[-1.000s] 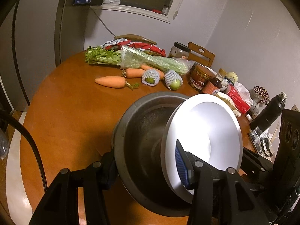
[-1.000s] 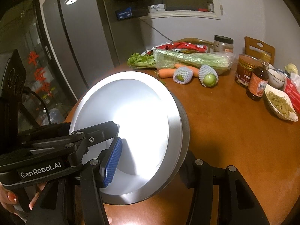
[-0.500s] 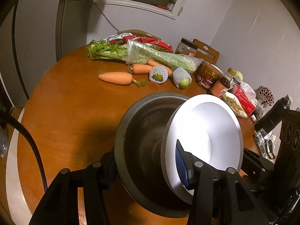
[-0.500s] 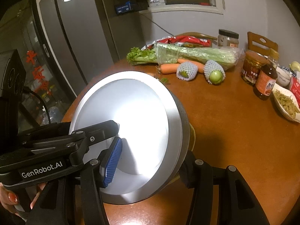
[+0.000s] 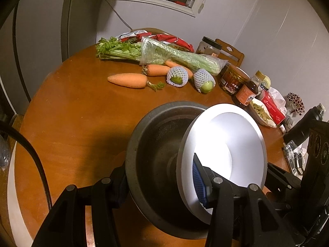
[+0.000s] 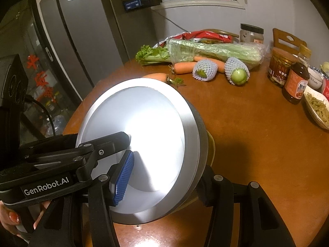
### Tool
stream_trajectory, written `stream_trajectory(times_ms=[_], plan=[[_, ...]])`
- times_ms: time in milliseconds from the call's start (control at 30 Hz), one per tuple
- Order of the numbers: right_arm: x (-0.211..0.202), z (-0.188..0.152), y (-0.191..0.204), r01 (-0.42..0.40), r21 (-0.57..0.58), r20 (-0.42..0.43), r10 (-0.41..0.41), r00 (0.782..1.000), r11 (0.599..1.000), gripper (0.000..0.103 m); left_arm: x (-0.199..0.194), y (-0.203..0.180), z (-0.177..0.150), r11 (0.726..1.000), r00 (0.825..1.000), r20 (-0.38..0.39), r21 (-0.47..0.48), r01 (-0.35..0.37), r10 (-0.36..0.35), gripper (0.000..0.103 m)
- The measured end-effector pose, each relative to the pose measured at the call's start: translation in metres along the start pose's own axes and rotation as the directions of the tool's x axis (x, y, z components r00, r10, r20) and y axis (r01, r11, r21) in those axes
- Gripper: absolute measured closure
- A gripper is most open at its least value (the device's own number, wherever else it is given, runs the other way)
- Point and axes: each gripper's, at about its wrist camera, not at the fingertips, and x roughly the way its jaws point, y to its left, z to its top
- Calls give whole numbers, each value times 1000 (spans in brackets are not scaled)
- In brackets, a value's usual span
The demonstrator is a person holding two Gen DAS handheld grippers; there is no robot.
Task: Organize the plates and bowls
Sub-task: 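Lower the steel bowl onto the grey pan and open the left gripper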
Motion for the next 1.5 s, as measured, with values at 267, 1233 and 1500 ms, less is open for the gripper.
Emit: stream_trajectory(times_ms=[267,1233,1500], plan=[[3,0,-4,-16,11,-4,16,1000,1000,47,2,-3,0,1000,1000,5,7,-29,29,51],[-1,0,3,48,-16,13,-48,999,999,47,-4,3,-2,999,999,22,-4,-49,49,50],[-7,0,2,56,-15,23,-56,998,998,46,-12,1,-4,998,997,44,-3,-57,57,49]])
